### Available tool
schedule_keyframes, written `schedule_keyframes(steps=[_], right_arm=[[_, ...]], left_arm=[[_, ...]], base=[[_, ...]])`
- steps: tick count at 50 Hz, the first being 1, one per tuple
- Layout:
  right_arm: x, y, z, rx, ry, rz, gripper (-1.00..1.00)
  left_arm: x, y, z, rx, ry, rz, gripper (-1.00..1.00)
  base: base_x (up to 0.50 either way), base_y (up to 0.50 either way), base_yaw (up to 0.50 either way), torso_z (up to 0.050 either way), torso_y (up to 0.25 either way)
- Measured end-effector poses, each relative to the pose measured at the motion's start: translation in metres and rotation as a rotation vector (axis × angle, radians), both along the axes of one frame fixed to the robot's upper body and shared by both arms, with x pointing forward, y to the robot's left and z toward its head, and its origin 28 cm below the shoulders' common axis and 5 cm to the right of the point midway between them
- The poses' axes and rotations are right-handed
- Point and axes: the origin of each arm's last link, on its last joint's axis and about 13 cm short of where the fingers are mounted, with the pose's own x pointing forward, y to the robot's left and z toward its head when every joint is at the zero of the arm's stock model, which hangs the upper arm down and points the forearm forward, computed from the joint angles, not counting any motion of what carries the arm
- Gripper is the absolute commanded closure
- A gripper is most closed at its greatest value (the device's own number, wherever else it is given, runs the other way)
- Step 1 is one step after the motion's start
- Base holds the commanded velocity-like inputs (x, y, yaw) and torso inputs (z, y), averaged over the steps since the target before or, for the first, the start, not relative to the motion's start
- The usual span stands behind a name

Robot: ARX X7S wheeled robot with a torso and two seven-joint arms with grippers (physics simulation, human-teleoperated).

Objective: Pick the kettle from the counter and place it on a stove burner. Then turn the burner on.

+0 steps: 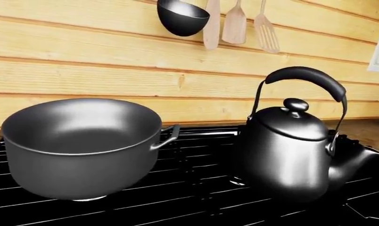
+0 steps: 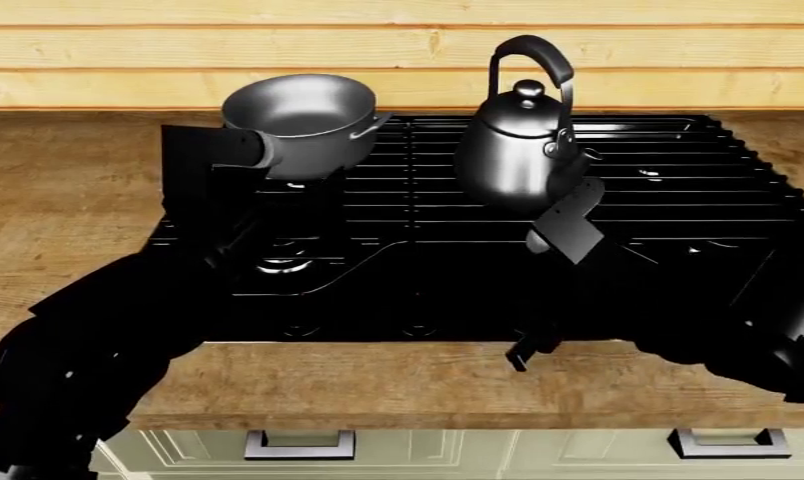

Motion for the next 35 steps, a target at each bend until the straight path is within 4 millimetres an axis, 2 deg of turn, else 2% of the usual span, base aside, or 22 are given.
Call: schedule_keyframes(steps=[35], right_arm=[[0.013,-0.007,0.005,-0.059,-0.011,0.14,1.0]], left_arm=[[-0.001,0.0,-0.001,0.001,0.004,0.013,-1.0]], base=[[0.0,0.0,0.0,0.0,0.0]])
